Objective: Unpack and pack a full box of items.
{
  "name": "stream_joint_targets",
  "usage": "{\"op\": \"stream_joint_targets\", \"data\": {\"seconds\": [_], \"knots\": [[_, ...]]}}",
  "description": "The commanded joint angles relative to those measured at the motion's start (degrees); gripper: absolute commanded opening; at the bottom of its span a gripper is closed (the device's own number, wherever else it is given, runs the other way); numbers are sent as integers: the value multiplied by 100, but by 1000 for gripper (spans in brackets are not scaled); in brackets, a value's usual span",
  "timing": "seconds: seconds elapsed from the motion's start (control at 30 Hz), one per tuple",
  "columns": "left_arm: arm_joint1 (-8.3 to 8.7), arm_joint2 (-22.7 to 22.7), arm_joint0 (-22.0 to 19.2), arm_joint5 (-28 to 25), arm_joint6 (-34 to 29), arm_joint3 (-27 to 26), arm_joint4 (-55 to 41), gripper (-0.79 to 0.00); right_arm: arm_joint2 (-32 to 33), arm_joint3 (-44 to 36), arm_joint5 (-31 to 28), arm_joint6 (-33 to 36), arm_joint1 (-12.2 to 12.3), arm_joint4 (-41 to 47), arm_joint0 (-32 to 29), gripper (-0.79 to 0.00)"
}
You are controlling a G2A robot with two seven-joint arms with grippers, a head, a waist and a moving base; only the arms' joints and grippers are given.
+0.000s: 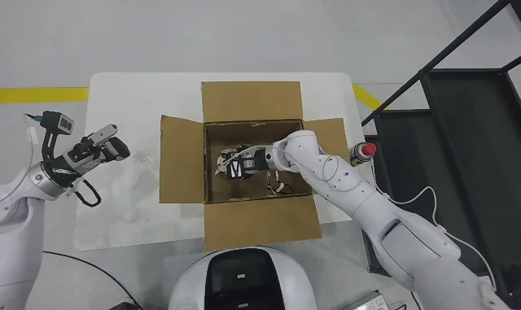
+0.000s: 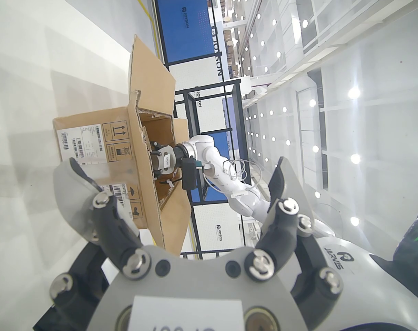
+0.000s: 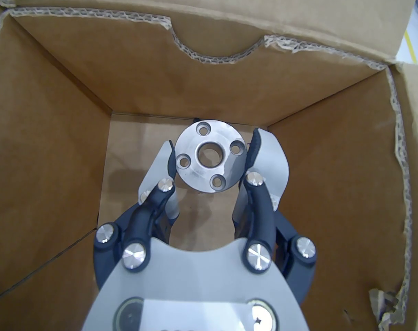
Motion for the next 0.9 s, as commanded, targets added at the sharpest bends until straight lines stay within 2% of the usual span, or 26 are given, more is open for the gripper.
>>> {"op": "stream_joint_targets", "data": {"seconds": [0.0, 0.2, 0.4, 0.67, 0.87], "knots": [[0, 0, 0, 0, 0, 0, 0, 0, 0, 0, 0, 0, 0, 0, 0, -785], [0, 0, 0, 0, 0, 0, 0, 0, 150, -308, 20, 117, 75, -18, -123, -785], [0, 0, 0, 0, 0, 0, 0, 0, 682, -1138, -182, 576, 332, 18, -524, -785], [0, 103, 41, 26, 65, -55, 207, 0, 1942, -3003, -685, 1335, 803, 356, -1738, -785], [28, 485, -198, -278, -508, 9, 824, 0, 2738, -3993, -735, 1755, 1021, 721, -2671, -785]]}}
